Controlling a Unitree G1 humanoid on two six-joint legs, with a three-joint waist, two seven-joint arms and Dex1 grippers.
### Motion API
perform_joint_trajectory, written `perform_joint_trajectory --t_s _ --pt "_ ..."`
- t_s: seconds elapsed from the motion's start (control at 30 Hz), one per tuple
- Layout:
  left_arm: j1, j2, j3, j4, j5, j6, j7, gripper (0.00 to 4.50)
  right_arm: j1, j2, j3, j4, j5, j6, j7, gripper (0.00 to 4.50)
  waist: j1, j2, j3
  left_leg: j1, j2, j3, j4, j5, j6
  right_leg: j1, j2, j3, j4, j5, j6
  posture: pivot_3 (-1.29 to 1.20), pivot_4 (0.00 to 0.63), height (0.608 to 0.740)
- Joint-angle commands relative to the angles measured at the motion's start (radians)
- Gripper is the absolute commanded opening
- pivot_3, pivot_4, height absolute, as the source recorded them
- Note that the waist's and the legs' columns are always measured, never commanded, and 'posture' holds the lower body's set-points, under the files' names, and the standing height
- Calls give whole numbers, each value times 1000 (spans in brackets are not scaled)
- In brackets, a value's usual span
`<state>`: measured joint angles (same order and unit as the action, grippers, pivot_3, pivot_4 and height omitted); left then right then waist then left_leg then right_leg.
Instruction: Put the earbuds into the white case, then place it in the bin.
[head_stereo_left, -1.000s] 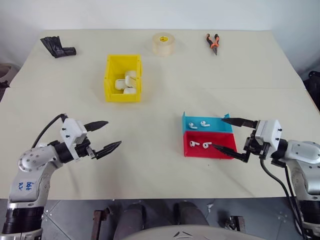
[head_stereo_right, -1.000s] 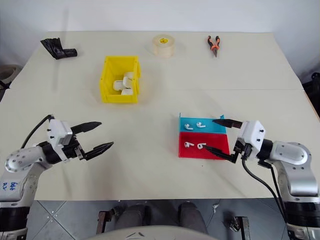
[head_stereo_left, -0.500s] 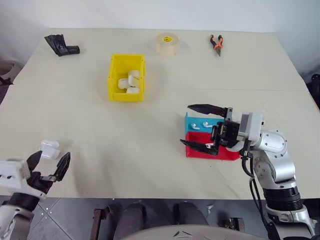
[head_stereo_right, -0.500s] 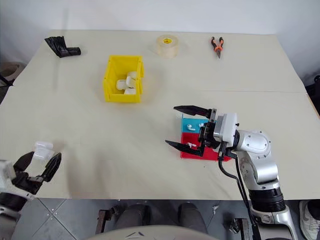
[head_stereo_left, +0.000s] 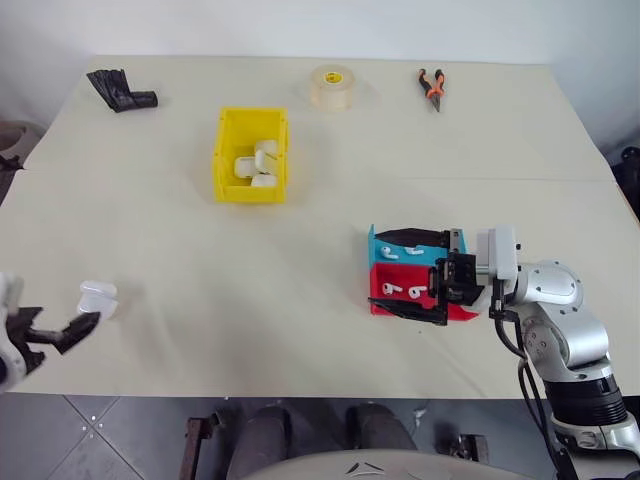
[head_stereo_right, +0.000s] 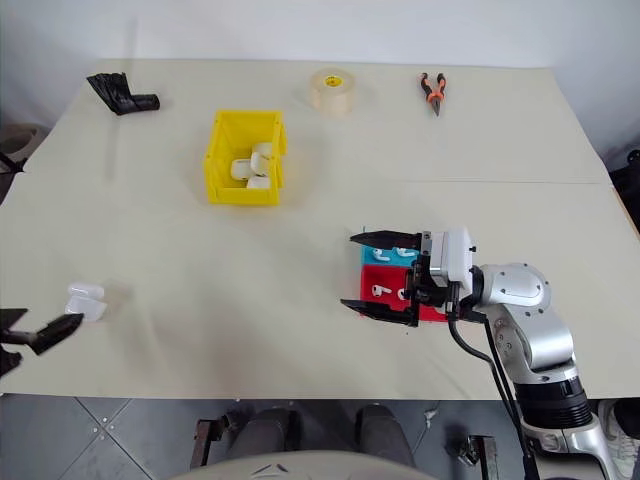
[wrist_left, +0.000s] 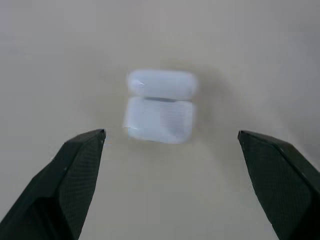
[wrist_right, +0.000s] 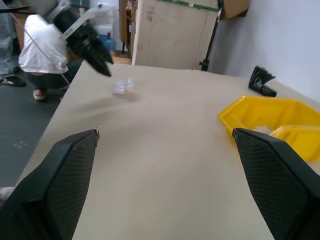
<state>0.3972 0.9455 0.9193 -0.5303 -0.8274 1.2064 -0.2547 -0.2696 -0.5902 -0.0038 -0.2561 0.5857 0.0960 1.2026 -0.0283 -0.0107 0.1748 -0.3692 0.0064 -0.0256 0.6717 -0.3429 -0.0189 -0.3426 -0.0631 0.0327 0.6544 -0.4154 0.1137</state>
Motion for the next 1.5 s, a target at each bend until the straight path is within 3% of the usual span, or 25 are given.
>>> perform_joint_trajectory --t_s 0.03,0.17,0.3,0.57,0.9,1.37,1.5 --pt "-106 131 -30 89 -30 189 -33 4500 4 -16 -10 -49 27 15 13 4473 0 0 0 0 -1 0 -1 0 0 0 0 0 0 0 0 0 150 740" --pt "-215 243 -152 175 -20 297 -85 4500 6 -14 -9 -62 31 24 21 4473 -3 0 0 0 -3 0 -6 0 0 -3 -2 0 3 0 0 0 150 740" --pt "-332 303 -335 299 37 285 -112 4500 20 -23 -2 -89 41 26 45 4473 -7 0 0 -2 -4 0 -9 0 -1 -8 -3 0 5 0 0 0 150 740" --pt "-456 327 -485 399 92 287 -191 4500 38 -20 -3 -111 29 26 34 4473 -4 0 0 -6 -5 0 -6 0 -1 -14 -4 0 8 0 0 0 150 740" --pt "-497 335 -596 454 191 217 -258 4500 59 -1 6 -135 17 20 -13 4473 -2 0 0 -6 -5 1 -5 2 -1 -14 -4 0 9 0 0 0 150 740" --pt "-530 304 -649 465 240 220 -291 4500 73 4 10 -150 5 13 -40 4473 -3 -1 0 -6 -5 1 -4 2 -1 -16 -5 0 14 0 0 0 150 740" --pt "-533 286 -647 463 251 218 -292 3640 72 6 11 -147 0 10 -46 4500 -2 -1 0 -6 -6 1 -4 2 -1 -17 -5 0 15 0 0 0 150 740"
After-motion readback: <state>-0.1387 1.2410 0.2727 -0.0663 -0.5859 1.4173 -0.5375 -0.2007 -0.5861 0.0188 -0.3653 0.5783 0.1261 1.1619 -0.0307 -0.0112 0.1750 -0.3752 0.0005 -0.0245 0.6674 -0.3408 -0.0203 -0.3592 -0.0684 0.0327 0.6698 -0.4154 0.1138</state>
